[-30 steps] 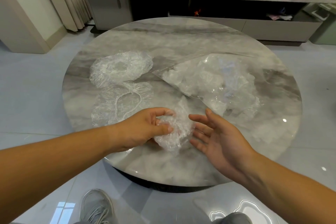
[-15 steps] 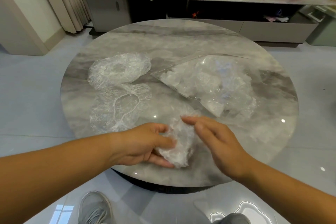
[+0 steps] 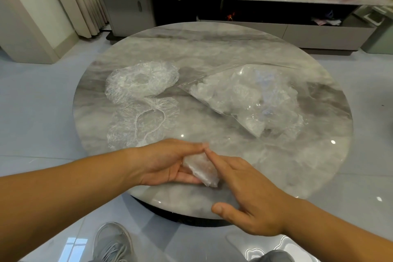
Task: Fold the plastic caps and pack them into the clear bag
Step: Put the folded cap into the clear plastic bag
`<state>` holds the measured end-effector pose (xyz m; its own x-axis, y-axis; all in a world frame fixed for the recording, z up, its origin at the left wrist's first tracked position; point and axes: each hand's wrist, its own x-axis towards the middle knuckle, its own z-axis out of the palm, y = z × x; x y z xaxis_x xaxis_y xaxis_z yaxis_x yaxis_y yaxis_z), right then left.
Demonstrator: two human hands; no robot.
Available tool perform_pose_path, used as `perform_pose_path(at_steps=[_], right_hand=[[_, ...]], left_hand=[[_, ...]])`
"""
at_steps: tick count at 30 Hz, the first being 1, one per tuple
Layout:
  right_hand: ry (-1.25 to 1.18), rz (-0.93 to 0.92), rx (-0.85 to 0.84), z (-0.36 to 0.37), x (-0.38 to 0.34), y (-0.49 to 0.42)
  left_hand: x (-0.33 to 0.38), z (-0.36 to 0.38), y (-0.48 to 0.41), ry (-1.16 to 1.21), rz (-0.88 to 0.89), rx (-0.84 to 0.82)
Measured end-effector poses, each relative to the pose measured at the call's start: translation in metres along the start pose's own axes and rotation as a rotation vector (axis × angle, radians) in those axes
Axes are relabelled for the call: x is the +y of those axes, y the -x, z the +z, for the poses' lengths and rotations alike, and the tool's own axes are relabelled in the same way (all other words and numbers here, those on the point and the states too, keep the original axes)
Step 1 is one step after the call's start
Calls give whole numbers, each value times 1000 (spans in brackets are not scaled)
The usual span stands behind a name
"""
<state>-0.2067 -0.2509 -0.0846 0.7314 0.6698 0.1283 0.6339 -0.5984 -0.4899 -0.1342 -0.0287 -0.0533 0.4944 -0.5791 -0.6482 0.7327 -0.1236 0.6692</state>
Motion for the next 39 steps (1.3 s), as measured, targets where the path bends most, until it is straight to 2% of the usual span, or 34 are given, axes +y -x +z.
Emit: perform_pose_path(at_steps=[3,8,12,17,20,22,26,32,39], right_hand=[[-167,99,59,2,-2,3],[-545,319,310,5,-15,-2],[-825,457,393,6,-18,-12],[-663,432,277,7,-14,-11],[-693,458,251,5,-14,-12],[-807,514,301,3,-15,-15],[-1067,682,444,-5,-14,-25],[-984,760,527,-1,-14,-27],[-951,816,563,5,-14,-27]], left_hand=[[-7,0,-4,21,55,85],[-3,-3,-8,146,171,177],[-1,2,-5,181,241,168],[1,4,0,233,222,29],[0,7,-3,141,251,120],[-4,7,-8,87,279,230],[-10,9,-9,14,309,227],[-15,16,-9,-146,309,280],[-21,25,-8,-31,245,195]])
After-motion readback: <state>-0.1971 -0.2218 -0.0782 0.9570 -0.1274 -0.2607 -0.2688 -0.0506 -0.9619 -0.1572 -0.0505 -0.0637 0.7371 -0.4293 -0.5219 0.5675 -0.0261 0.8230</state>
